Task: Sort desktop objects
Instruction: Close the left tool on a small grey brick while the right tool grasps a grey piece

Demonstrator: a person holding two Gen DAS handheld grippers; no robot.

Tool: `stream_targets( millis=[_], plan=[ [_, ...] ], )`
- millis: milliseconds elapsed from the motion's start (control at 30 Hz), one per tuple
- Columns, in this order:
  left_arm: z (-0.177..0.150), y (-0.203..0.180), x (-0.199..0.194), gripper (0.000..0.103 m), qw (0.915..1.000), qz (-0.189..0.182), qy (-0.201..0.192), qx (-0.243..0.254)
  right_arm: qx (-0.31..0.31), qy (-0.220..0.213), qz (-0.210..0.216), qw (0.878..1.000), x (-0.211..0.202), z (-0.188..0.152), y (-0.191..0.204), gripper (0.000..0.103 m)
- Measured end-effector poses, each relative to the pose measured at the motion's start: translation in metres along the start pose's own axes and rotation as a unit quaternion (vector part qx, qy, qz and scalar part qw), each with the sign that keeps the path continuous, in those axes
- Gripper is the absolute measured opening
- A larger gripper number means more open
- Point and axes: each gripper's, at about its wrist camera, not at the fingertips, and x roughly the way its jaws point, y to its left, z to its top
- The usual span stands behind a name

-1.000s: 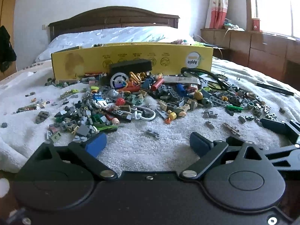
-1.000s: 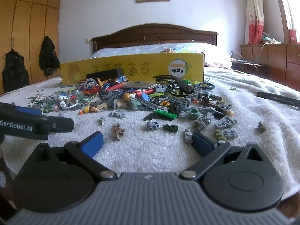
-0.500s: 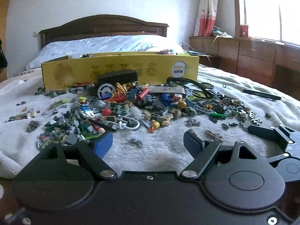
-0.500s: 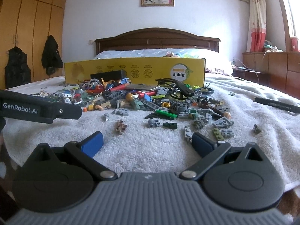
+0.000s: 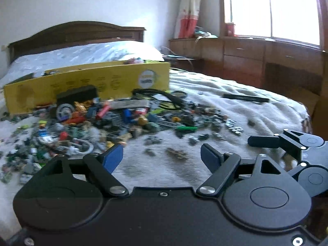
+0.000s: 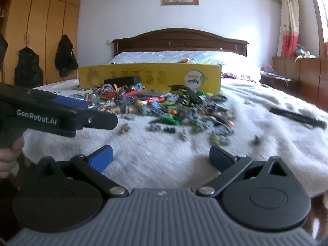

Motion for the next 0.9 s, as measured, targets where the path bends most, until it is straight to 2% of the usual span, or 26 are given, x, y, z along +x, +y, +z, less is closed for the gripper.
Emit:
stream_targets(
  millis=[33,100,167,367,500,600,767,800,833,867,900],
  plan=[
    [0.0,-0.002,0.001,0.073,0.9999,-0.014,0.005,0.002,0.002,-0.002,0.001,1.0,-0.003,-0.002,-0.004,0.103],
    [0.0,-0.006,0.006,0.071,0.9988,-0.045,0.018,0.003,0.003,-0.007,0.0,1.0,-0.007,-0.005,-0.008,0.103],
    [-0.001,-0.009,0.01,0.069,0.9982,-0.057,0.02,0.005,0.006,-0.009,-0.005,1.0,-0.009,-0.01,-0.012,0.103],
    [-0.006,-0.013,0.032,0.068,0.9982,-0.043,0.031,0.028,0.015,-0.012,-0.01,1.0,-0.006,-0.017,-0.011,0.103],
    [-0.006,-0.012,0.039,0.067,0.9985,-0.041,0.028,0.021,0.023,-0.015,-0.006,1.0,-0.006,-0.018,-0.014,0.103],
    [-0.005,-0.016,0.041,0.062,0.9982,-0.026,0.033,0.042,0.024,-0.018,-0.005,1.0,-0.006,-0.019,-0.014,0.103],
    [-0.003,-0.017,0.04,0.04,0.9984,-0.025,0.036,0.035,0.017,-0.019,-0.01,1.0,-0.006,-0.02,-0.011,0.103],
    [-0.003,-0.017,0.04,0.038,0.9985,-0.024,0.035,0.033,0.015,-0.019,-0.012,1.0,-0.006,-0.021,-0.01,0.103],
    [-0.003,-0.018,0.04,0.032,0.9986,-0.022,0.034,0.034,0.013,-0.019,-0.014,1.0,-0.006,-0.021,-0.009,0.103],
    [-0.003,-0.018,0.04,0.022,0.9987,-0.019,0.032,0.035,0.01,-0.018,-0.017,1.0,-0.005,-0.021,-0.008,0.103],
    [-0.002,-0.018,0.041,0.017,0.9988,-0.016,0.031,0.035,0.007,-0.017,-0.019,1.0,-0.005,-0.021,-0.007,0.103]
  ],
)
